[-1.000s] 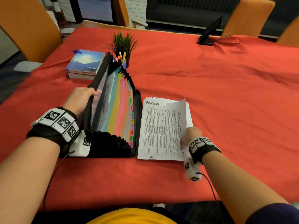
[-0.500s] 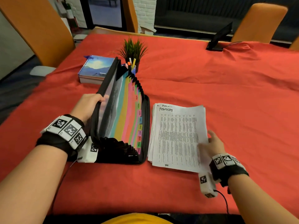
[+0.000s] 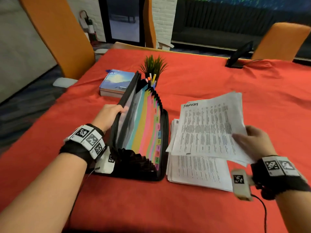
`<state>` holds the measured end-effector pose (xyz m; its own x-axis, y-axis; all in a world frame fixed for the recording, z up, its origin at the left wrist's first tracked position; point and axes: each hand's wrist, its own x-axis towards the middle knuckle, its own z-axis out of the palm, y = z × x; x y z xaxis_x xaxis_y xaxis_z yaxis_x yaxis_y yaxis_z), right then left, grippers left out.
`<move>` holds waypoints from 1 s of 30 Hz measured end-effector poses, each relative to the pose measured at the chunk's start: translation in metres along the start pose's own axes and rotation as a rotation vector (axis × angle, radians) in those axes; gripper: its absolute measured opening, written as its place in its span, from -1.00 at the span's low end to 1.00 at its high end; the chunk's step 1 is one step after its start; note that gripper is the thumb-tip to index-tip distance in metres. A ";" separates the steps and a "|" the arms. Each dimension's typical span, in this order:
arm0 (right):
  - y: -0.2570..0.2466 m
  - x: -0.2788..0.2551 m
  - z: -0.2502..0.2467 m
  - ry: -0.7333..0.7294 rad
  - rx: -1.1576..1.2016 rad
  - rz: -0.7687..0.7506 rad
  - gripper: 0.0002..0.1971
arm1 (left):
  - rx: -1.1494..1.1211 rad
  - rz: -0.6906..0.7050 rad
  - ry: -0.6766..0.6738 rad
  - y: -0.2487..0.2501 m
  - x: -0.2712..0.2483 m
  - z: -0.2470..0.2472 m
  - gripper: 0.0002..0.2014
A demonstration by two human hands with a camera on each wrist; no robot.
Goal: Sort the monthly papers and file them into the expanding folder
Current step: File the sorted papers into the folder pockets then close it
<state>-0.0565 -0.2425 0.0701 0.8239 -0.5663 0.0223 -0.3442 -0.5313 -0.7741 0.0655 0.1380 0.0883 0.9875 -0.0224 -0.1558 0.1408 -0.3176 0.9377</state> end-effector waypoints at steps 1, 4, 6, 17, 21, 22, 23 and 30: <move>-0.017 0.000 -0.007 0.003 0.018 -0.021 -0.80 | 0.006 0.014 0.008 0.002 -0.001 0.000 -0.69; -0.054 0.006 -0.023 -0.060 0.106 -0.028 -0.85 | 0.007 0.025 -0.008 0.002 0.001 0.000 -0.73; -0.073 0.008 -0.029 -0.137 0.131 -0.032 -0.88 | 0.001 0.019 -0.042 0.002 0.004 0.000 -0.83; -0.133 -0.003 -0.018 -0.426 -0.158 -0.087 -0.89 | 0.155 0.117 -0.105 -0.001 0.014 0.004 -0.69; -0.142 -0.006 -0.016 -0.409 -0.255 -0.086 -0.92 | 0.138 0.120 -0.107 -0.001 0.015 0.002 -0.73; -0.144 -0.006 -0.017 -0.406 -0.276 -0.085 -0.92 | 0.140 0.123 -0.101 -0.001 0.016 0.002 -0.67; -0.146 -0.007 -0.019 -0.407 -0.293 -0.083 -0.93 | 0.153 0.129 -0.105 -0.002 0.017 0.002 -0.62; -0.151 -0.006 -0.026 -0.394 -0.352 -0.104 -0.91 | 0.166 0.119 -0.117 -0.005 0.021 0.001 -0.67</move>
<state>-0.0210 -0.1754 0.2037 0.9449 -0.2563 -0.2035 -0.3261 -0.7896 -0.5199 0.0855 0.1385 0.0798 0.9802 -0.1762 -0.0909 0.0002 -0.4579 0.8890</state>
